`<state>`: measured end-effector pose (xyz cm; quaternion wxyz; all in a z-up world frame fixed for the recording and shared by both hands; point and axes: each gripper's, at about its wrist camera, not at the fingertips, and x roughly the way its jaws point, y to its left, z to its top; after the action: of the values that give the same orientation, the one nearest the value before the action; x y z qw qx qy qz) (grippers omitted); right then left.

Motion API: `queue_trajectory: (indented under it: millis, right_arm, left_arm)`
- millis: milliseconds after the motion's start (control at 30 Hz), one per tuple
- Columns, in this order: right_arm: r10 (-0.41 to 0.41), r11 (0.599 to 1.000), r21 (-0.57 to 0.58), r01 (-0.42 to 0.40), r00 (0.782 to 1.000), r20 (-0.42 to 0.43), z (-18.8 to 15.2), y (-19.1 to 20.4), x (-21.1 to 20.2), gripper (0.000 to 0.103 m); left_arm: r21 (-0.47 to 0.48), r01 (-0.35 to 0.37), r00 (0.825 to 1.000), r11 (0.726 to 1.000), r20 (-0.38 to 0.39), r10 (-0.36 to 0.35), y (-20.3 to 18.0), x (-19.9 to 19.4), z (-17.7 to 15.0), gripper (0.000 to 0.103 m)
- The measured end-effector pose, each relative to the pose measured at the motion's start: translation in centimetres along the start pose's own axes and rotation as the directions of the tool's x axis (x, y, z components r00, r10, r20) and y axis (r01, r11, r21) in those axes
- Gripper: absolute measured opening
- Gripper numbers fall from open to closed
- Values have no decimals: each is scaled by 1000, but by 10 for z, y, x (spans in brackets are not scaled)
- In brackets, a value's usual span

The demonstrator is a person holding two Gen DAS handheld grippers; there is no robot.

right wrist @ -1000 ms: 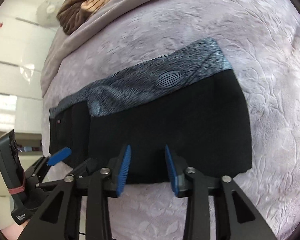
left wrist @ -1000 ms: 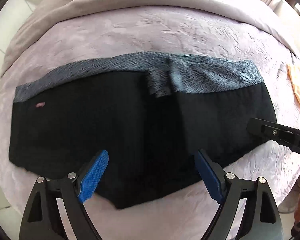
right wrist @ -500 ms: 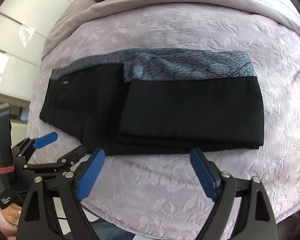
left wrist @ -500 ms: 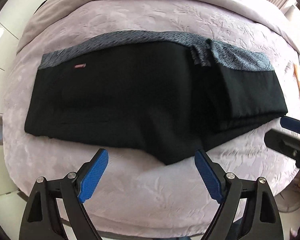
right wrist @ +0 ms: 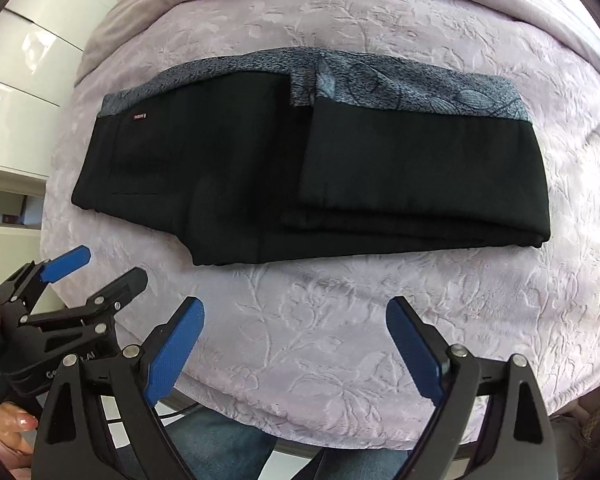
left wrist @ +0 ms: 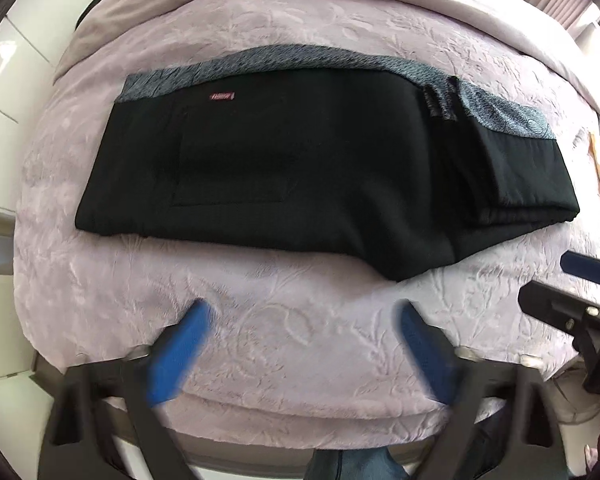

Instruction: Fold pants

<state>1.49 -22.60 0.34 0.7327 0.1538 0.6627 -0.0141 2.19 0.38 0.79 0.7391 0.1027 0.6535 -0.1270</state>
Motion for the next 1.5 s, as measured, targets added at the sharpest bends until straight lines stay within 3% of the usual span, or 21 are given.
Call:
queue_trajectory:
  millis: [267, 733, 1000, 1233, 1500]
  right_arm:
    - [-62, 997, -50, 65, 996, 58, 4, 33, -7, 94]
    - [-103, 984, -140, 113, 992, 75, 10, 73, -6, 94]
    - [-138, 975, -166, 145, 989, 57, 15, 83, 0, 94]
    - [-110, 973, -198, 118, 993, 49, 21, 92, -1, 94]
    - [-193, 932, -292, 217, 975, 109, 20, 110, -10, 94]
  left_arm:
    - [-19, 28, 999, 999, 32, -27, 26, -7, 0, 103]
    - [-180, 79, 997, 981, 17, -77, 92, 7, -9, 103]
    - [-255, 75, 997, 964, 27, -70, 117, 13, -5, 103]
    - [-283, 69, 997, 957, 37, -61, 130, 12, -5, 103]
    - [-320, 65, 997, 945, 62, -47, 145, -1, -10, 103]
